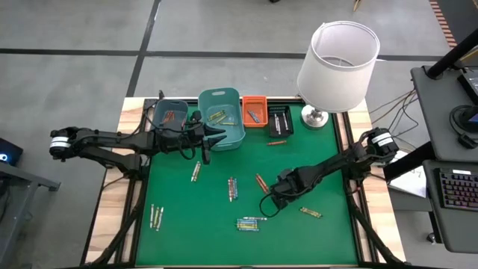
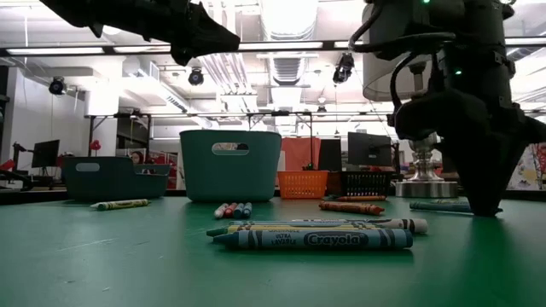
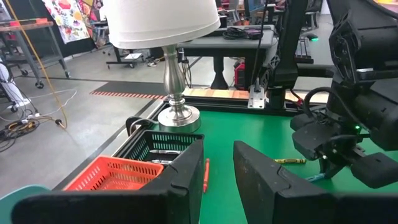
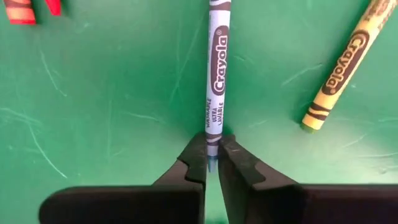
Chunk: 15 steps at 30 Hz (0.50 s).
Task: Sort crayons
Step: Put the blue crayon into the orange bin
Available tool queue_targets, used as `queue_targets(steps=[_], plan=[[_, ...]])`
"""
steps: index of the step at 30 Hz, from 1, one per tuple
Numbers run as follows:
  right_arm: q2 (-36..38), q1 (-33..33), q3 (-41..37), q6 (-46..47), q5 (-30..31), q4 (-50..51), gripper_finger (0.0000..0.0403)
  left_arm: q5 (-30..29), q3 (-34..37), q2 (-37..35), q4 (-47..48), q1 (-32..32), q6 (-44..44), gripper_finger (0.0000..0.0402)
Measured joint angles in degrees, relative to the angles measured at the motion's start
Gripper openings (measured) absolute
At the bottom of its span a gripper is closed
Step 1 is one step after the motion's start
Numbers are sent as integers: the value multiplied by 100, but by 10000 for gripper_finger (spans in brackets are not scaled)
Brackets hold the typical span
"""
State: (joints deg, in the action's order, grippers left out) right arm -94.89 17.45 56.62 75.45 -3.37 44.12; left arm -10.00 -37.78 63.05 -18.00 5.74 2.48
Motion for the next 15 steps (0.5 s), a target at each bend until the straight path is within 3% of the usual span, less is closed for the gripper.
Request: queue_targets(steps=[8, 15], plan=[[275, -540, 644, -1027, 581, 449, 12, 2, 0, 0, 0, 0, -48, 71], [350, -1683, 1346, -2727, 1548, 379, 12, 2, 0, 0, -160, 0, -46, 71]])
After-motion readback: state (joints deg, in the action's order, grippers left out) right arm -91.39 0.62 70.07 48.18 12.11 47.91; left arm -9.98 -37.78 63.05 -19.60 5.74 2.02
